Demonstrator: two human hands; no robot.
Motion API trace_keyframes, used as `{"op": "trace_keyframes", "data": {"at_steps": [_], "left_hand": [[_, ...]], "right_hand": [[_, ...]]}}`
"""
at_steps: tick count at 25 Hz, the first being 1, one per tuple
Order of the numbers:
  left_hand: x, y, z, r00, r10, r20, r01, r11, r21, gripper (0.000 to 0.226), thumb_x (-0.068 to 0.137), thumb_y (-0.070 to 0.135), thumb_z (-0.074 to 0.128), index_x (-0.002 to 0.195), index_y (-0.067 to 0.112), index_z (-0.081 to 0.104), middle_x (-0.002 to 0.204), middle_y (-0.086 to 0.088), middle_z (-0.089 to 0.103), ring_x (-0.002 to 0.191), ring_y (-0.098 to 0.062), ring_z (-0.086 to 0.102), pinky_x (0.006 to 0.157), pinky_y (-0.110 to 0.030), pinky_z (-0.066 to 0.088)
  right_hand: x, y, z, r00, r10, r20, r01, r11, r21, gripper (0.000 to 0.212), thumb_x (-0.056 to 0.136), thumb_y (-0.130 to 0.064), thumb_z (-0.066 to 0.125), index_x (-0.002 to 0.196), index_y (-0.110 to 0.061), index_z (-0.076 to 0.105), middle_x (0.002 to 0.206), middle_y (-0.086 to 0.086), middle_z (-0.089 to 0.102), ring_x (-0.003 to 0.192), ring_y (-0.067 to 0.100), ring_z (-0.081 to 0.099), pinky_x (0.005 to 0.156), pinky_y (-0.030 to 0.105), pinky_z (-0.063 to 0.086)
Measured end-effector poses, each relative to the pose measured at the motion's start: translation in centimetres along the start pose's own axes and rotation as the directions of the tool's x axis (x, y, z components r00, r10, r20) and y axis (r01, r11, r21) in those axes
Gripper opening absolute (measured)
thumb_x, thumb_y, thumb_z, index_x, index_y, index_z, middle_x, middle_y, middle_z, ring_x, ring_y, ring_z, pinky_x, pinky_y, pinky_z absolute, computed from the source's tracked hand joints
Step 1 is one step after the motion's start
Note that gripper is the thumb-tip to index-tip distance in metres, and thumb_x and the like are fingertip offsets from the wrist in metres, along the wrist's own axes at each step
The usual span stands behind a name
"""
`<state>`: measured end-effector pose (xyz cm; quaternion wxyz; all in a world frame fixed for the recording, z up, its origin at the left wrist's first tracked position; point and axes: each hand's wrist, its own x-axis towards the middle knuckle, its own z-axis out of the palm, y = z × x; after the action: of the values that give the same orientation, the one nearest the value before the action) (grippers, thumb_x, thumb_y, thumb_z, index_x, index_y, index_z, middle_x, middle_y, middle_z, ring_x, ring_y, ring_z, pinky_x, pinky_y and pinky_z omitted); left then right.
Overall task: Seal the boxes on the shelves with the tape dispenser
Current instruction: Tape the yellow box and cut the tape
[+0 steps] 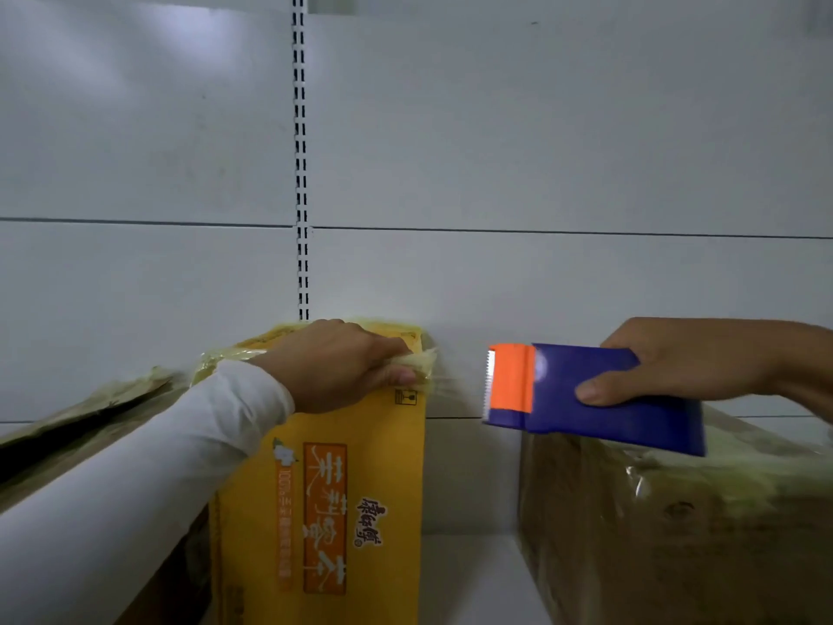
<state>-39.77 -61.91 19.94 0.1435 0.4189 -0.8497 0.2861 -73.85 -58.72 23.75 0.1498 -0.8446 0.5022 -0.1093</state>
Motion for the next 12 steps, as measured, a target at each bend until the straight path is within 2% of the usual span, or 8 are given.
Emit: {"op": "trace_keyframes", "data": {"at_steps": [1,3,6,8,10,12], "left_hand": [[-0.1,-0.1,0.1,1.0,-0.001,-0.003,0.001,1.0,0.008,0.08,0.076,0.076,0.003,0.123,0.031,0.051,0.112,0.0,0.067,0.097,-0.024,0.062,0.082,-0.037,0.048],[0.0,-0.1,0.1,1.0,-0.009,-0.002,0.009,1.0,0.025,0.082,0.075,0.077,0.003,0.123,0.031,0.051,0.112,0.0,0.068,0.097,-0.024,0.062,0.083,-0.038,0.048],[-0.2,0.1,0.2,1.0,-0.009,-0.008,0.009,0.999,0.033,0.081,0.076,0.076,0.002,0.122,0.032,0.052,0.108,0.0,0.068,0.094,-0.024,0.063,0.08,-0.036,0.049],[-0.3,0.2,0.2,1.0,-0.022,-0.013,0.022,0.999,0.026,0.08,0.077,0.075,0.002,0.122,0.031,0.052,0.106,-0.001,0.069,0.092,-0.024,0.063,0.079,-0.036,0.049],[-0.3,0.3,0.1,1.0,-0.024,-0.013,0.025,0.999,0.04,0.081,0.077,0.075,0.001,0.121,0.03,0.053,0.104,-0.001,0.069,0.091,-0.024,0.063,0.078,-0.036,0.05],[-0.6,0.2,0.0,0.999,-0.016,-0.035,0.018,0.999,0.03,0.078,0.083,0.075,0.002,0.121,0.03,0.053,0.104,-0.001,0.069,0.09,-0.024,0.063,0.078,-0.036,0.05]], "right_hand": [[-0.4,0.0,-0.1,1.0,0.019,0.009,-0.019,1.0,0.003,0.078,0.062,-0.078,0.065,0.089,-0.004,0.068,0.083,0.013,0.075,0.069,0.028,0.069,0.067,0.033,0.048],[0.0,-0.5,0.0,0.999,0.036,-0.02,-0.037,0.998,-0.045,0.073,0.066,-0.078,0.066,0.08,-0.007,0.067,0.075,0.008,0.074,0.06,0.022,0.066,0.062,0.03,0.046],[2.2,-2.6,1.5,0.991,0.058,-0.121,-0.08,0.979,-0.189,0.06,0.075,-0.069,0.065,0.062,-0.011,0.054,0.052,-0.001,0.058,0.045,0.012,0.049,0.053,0.027,0.036],[4.0,-4.4,2.5,0.977,0.054,-0.206,-0.115,0.948,-0.297,0.056,0.079,-0.065,0.065,0.059,-0.015,0.052,0.05,-0.004,0.054,0.044,0.011,0.048,0.049,0.025,0.036],[5.1,-5.9,3.1,0.952,0.029,-0.306,-0.168,0.882,-0.44,0.049,0.078,-0.065,0.063,0.065,-0.019,0.052,0.058,-0.003,0.054,0.05,0.012,0.05,0.049,0.025,0.034],[5.5,-5.9,3.4,0.907,-0.03,-0.42,-0.268,0.728,-0.631,0.038,0.08,-0.056,0.06,0.07,-0.021,0.05,0.062,-0.004,0.048,0.052,0.013,0.044,0.049,0.026,0.027]]}}
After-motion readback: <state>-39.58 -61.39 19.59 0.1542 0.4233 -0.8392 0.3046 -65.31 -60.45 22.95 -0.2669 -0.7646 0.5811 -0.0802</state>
